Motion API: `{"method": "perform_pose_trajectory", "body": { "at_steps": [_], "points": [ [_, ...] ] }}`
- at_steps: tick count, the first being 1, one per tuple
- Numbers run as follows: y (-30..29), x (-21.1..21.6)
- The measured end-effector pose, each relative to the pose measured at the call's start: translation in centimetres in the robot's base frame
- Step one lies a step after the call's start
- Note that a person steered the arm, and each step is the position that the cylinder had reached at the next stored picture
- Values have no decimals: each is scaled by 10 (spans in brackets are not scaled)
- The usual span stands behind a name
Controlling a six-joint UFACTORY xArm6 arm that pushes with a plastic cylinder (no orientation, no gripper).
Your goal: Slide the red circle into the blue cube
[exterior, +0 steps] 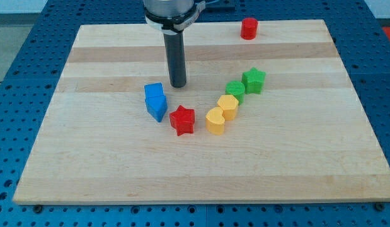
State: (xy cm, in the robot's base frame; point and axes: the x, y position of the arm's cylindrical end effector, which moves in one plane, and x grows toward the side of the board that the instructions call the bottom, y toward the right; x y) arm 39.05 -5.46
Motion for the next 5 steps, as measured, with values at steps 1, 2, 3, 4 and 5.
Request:
{"method": "perform_pose_trajectory", "body": {
  "at_steps": [1,2,3,4,5],
  "points": [
    [-18,9],
    [-29,19],
    [-29,20],
    [-8,11],
    [21,-37]
  ]
}}
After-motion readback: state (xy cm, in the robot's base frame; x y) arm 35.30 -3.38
